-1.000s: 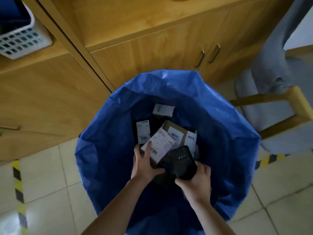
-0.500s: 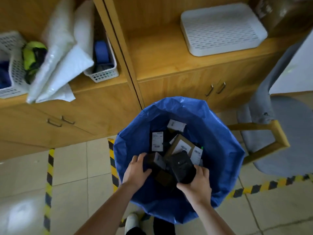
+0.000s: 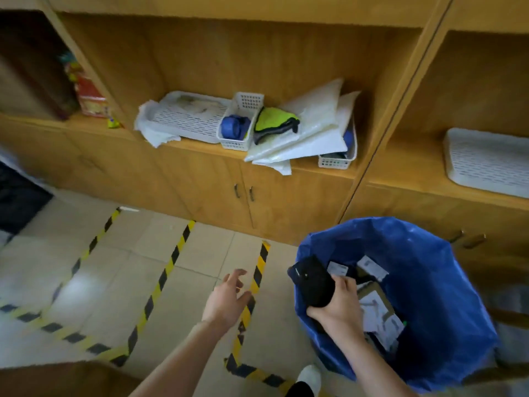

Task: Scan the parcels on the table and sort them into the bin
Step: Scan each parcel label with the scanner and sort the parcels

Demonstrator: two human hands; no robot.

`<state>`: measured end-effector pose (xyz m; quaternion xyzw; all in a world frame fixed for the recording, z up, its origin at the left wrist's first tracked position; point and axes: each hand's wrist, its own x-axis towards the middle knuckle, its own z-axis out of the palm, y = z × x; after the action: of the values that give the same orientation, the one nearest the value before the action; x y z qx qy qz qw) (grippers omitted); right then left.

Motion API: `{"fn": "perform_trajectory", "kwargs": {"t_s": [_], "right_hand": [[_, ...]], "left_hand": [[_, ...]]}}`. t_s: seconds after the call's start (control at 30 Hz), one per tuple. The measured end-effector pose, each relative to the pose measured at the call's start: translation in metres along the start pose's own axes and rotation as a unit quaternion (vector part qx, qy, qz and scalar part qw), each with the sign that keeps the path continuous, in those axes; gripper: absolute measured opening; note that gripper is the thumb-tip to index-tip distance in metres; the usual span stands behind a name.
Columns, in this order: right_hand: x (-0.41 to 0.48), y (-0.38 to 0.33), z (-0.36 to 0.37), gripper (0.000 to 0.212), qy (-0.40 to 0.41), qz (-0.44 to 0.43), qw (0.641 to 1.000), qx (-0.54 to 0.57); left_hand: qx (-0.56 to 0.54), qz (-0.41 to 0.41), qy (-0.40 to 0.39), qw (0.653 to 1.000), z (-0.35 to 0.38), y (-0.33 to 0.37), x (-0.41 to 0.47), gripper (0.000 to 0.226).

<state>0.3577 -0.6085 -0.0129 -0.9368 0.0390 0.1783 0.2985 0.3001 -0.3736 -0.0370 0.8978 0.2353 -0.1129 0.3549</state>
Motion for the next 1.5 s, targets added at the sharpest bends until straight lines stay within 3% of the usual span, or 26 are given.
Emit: {"fn": "perform_trajectory", "kwargs": {"t_s": [0.2,0.37,0.6,0.87,1.23,1.5], "right_hand": [[-0.069,-0.125,0.065,0.071,-0.053,-0.136,0.987,-0.069],[-0.142,-0.231,0.143,0.079,-0.107,-0.245,0.96,-0.08],[-0.237,-0.352,0.243,0.077,-0.216,-0.384,0.891,-0.106],[-0.321,-0.444,0.326,0.078,-0.294,-0.5,0.799,-0.159],[-0.394,-0.453,0.41,0.083,-0.393,-0.595,0.662,-0.234],[-0.405,-0.434,0.442,0.081,-0.396,-0.591,0.648,-0.272]], "left_hand": [[-0.033,-0.058,0.135,0.989,-0.112,-0.123,-0.095,0.045],[-0.064,-0.136,0.24,0.959,-0.19,-0.234,-0.198,0.042],[-0.111,-0.249,0.357,0.893,-0.256,-0.339,-0.328,0.044],[-0.148,-0.36,0.473,0.791,-0.277,-0.392,-0.425,0.045],[-0.166,-0.503,0.447,0.721,-0.245,-0.435,-0.439,0.062],[-0.156,-0.581,0.318,0.733,-0.24,-0.464,-0.406,0.088]]}}
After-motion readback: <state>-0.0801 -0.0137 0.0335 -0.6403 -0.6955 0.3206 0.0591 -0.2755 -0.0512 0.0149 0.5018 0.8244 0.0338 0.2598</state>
